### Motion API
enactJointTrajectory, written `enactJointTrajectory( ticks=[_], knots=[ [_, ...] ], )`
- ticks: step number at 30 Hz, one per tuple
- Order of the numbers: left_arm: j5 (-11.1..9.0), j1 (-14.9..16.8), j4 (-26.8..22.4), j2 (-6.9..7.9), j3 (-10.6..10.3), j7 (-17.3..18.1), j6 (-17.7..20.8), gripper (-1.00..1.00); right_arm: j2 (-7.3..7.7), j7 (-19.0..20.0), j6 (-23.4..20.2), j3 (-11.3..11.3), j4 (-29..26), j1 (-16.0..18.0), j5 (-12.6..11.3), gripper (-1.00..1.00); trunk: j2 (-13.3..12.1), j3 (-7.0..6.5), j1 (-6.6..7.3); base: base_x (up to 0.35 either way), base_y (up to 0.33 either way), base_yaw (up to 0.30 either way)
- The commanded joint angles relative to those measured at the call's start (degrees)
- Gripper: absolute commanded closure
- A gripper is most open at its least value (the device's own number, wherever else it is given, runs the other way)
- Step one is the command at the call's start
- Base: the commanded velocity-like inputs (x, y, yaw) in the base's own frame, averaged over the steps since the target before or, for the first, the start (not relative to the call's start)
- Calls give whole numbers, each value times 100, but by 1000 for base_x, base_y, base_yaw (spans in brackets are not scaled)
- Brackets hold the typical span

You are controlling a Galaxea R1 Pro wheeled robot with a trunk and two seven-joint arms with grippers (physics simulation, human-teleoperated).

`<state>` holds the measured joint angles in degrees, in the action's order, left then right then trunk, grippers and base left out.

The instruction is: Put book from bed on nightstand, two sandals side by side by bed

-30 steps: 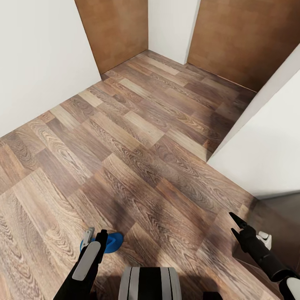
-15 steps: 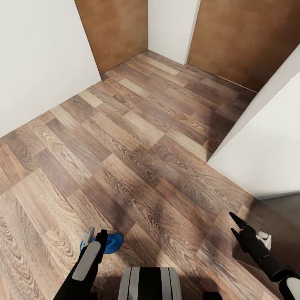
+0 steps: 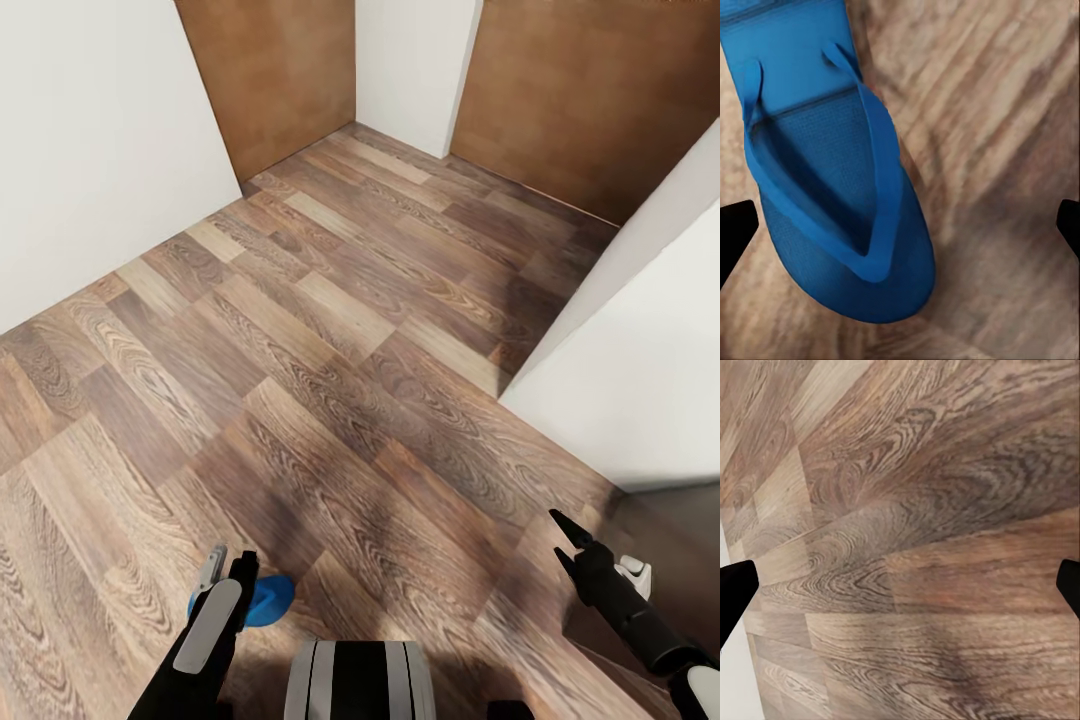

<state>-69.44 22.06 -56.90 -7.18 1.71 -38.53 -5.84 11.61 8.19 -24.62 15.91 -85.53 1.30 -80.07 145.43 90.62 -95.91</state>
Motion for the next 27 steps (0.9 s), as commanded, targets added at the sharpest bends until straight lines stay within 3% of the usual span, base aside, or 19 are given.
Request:
enactJointTrajectory(
  ticks=[1,21,27],
  knots=[
    [-61,4,-5,0,4,-5,-48,-100,-1,7,-34,9,1,2,-27,-100,1,3,-2,260,0,0],
    [-61,4,-5,-3,4,-13,-48,-100,-1,7,-34,9,1,2,-27,-100,1,3,-2,33,0,0],
    [-61,7,-5,-3,5,-14,-48,-100,-1,7,-32,9,1,2,-27,-100,9,136,-17,0,0,0]
  ],
)
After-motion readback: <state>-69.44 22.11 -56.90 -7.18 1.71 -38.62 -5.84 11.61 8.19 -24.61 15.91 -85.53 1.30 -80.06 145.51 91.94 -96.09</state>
